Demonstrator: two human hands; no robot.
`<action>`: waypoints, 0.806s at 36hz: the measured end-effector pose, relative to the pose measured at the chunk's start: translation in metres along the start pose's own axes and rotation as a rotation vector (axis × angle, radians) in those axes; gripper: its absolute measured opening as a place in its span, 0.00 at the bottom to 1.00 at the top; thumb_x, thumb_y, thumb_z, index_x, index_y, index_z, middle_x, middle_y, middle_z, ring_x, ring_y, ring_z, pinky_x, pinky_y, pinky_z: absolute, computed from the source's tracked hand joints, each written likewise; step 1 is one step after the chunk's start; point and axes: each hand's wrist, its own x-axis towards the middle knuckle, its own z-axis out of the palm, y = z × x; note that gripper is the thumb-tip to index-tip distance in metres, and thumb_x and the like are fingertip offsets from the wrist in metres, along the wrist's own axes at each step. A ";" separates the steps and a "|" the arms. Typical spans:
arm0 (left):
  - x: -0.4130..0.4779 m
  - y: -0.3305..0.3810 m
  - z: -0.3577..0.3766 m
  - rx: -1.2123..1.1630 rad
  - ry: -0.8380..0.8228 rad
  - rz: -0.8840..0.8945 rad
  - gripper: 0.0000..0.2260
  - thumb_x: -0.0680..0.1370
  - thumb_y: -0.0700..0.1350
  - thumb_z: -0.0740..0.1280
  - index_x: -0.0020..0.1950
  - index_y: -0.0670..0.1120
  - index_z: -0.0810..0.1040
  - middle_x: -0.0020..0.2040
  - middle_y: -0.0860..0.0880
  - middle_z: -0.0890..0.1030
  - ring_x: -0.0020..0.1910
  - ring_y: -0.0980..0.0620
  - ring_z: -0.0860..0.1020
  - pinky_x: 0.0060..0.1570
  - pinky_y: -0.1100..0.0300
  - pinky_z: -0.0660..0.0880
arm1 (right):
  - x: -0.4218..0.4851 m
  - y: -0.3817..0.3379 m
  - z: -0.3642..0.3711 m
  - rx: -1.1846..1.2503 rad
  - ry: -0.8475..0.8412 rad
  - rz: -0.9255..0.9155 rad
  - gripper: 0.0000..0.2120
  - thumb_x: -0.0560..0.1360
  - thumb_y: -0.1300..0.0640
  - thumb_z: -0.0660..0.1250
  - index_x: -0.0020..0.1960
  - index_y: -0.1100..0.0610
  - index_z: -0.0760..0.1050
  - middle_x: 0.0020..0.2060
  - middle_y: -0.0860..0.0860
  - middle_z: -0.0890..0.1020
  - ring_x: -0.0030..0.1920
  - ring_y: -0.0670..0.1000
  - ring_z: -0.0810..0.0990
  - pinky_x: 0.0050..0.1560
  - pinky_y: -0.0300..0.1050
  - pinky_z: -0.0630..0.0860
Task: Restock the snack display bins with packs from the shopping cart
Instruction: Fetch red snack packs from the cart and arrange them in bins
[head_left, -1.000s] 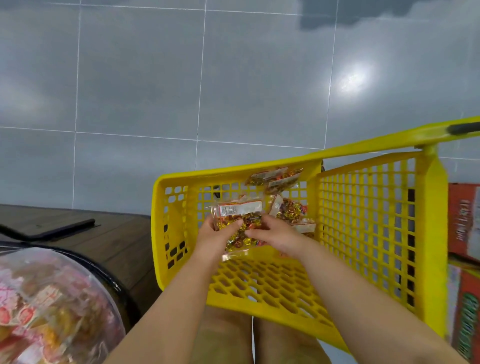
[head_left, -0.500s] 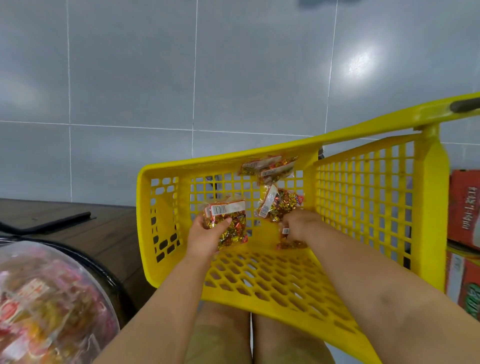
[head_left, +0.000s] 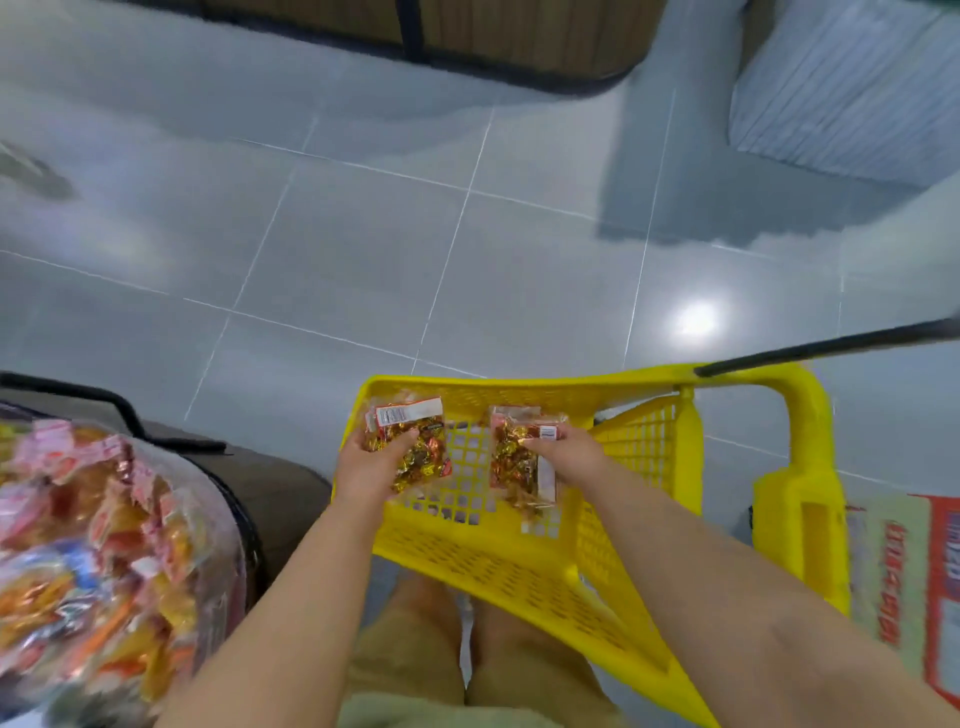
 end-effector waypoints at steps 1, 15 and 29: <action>-0.008 0.006 -0.007 -0.045 0.020 -0.002 0.20 0.73 0.42 0.74 0.64 0.47 0.76 0.57 0.45 0.81 0.55 0.45 0.80 0.51 0.48 0.78 | -0.007 -0.013 0.001 -0.001 -0.030 -0.004 0.14 0.72 0.64 0.71 0.57 0.61 0.78 0.53 0.60 0.81 0.54 0.58 0.80 0.57 0.53 0.76; -0.075 0.029 -0.161 -0.288 0.246 0.143 0.14 0.71 0.42 0.76 0.52 0.50 0.75 0.48 0.50 0.78 0.39 0.57 0.75 0.36 0.63 0.73 | -0.111 -0.125 0.137 0.255 -0.228 -0.114 0.02 0.73 0.65 0.68 0.43 0.61 0.75 0.38 0.59 0.77 0.37 0.56 0.76 0.50 0.53 0.75; -0.133 -0.049 -0.400 -0.371 0.553 0.175 0.43 0.68 0.53 0.77 0.77 0.45 0.59 0.76 0.45 0.63 0.71 0.41 0.66 0.63 0.42 0.67 | -0.227 -0.113 0.354 0.349 -0.669 -0.119 0.15 0.78 0.60 0.62 0.62 0.64 0.74 0.58 0.61 0.80 0.54 0.60 0.80 0.51 0.54 0.79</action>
